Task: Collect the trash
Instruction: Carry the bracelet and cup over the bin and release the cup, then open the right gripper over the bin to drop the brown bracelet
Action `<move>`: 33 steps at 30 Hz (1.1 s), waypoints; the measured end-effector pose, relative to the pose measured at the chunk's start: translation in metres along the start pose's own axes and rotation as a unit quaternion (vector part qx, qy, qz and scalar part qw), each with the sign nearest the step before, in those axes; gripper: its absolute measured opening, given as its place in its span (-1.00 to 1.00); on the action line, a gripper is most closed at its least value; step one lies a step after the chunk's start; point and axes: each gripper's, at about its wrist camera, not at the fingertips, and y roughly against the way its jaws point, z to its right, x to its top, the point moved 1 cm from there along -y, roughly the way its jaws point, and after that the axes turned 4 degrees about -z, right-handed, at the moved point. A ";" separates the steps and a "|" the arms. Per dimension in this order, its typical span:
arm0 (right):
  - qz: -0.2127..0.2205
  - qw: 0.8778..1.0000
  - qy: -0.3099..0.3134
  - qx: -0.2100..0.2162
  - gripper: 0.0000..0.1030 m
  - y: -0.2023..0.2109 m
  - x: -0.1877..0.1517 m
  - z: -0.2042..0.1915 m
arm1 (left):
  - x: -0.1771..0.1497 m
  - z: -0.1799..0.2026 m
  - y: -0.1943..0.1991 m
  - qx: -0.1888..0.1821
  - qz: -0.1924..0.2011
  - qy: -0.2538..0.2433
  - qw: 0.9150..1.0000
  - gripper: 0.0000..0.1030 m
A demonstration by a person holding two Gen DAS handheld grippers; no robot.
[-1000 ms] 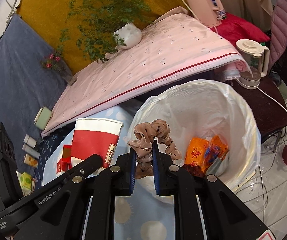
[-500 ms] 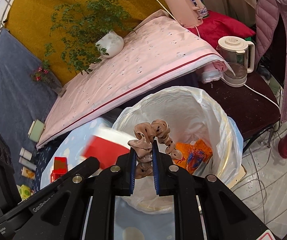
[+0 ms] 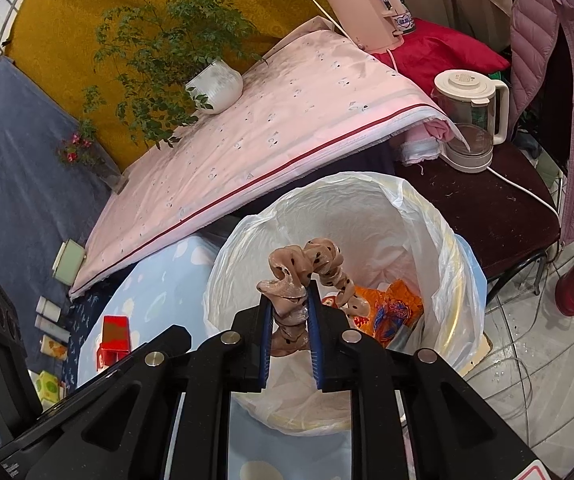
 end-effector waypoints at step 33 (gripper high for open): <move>-0.019 0.998 0.051 -0.014 -0.28 -0.011 -0.015 -0.055 | -0.009 -0.064 0.030 0.022 0.022 0.050 0.998 0.24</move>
